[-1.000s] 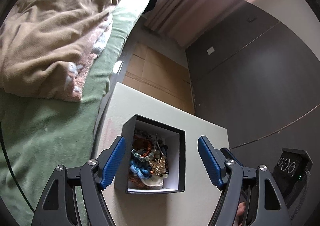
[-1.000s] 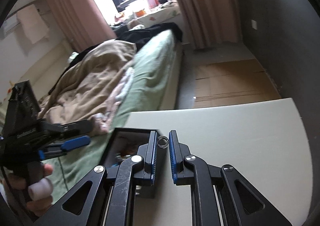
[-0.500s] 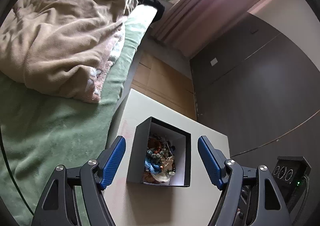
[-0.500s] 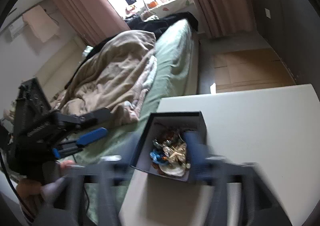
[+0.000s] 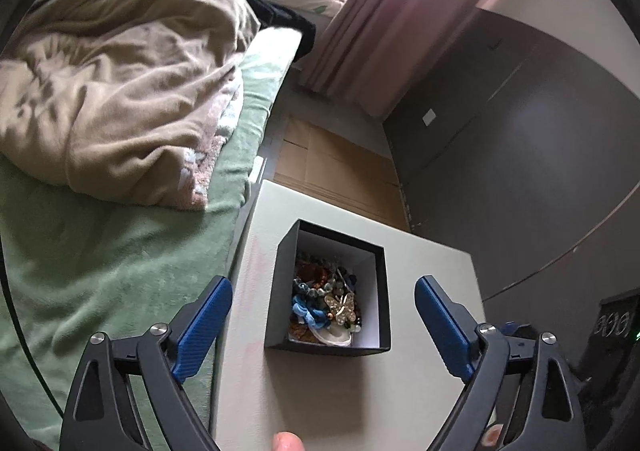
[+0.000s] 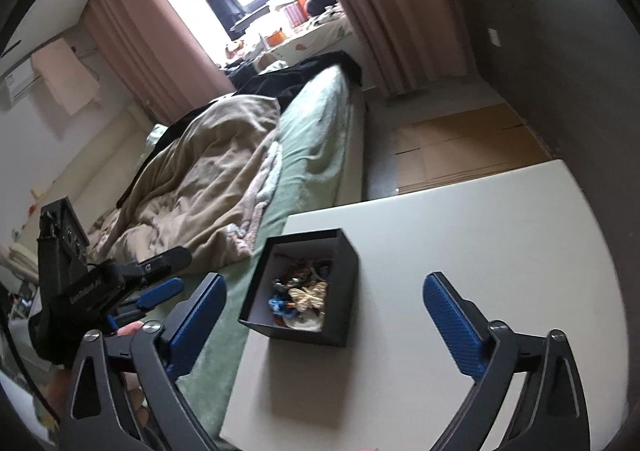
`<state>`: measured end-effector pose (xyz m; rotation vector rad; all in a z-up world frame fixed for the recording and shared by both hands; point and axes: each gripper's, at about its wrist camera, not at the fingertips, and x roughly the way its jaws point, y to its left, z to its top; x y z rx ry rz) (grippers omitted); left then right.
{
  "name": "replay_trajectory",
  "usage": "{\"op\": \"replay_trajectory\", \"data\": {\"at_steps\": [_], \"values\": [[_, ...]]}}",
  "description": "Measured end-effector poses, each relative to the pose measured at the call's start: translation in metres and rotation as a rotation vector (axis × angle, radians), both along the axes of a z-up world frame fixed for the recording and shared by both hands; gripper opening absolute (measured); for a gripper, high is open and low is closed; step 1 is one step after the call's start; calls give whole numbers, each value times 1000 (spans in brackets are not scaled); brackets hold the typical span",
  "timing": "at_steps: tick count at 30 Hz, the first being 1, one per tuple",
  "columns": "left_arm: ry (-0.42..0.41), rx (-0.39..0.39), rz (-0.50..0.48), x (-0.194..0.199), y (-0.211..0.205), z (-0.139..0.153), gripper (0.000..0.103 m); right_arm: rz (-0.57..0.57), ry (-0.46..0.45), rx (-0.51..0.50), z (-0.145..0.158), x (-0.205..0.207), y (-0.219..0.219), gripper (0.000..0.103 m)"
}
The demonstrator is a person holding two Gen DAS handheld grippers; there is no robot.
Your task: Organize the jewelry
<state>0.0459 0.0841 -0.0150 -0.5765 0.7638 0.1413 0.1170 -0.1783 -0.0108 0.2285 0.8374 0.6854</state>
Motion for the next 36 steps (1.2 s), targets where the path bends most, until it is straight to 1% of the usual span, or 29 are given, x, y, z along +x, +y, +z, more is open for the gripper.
{"op": "replay_trajectory", "data": {"at_steps": [1, 2, 8, 11, 12, 15, 17, 24, 27, 36], "values": [[0, 16, -4, -1, -4, 0, 101, -8, 2, -3, 1, -1, -4, 103], [-1, 32, -10, -1, -9, 0, 103, -17, 5, -9, 2, -2, -9, 103], [1, 105, -40, -4, -33, 1, 103, -38, -1, -42, 5, -8, -24, 103], [-4, 151, -39, -6, -45, 0, 103, -44, -2, -51, 8, -11, -30, 103], [2, 177, -41, -6, -50, -1, 103, -48, -10, -55, 10, -12, -32, 103], [17, 237, -62, -5, -63, -5, 103, -81, -65, -114, 18, -18, -36, 103], [12, 261, -58, -6, -70, -6, 103, -116, -94, -166, 21, -20, -39, 103], [-32, 311, -20, -8, -82, 0, 103, -126, -66, -163, 19, -15, -55, 103], [-45, 313, -24, -8, -86, 1, 103, -129, -69, -170, 19, -16, -60, 103], [-50, 331, -28, -9, -93, 1, 103, -108, -76, -174, 19, -20, -59, 103]]}}
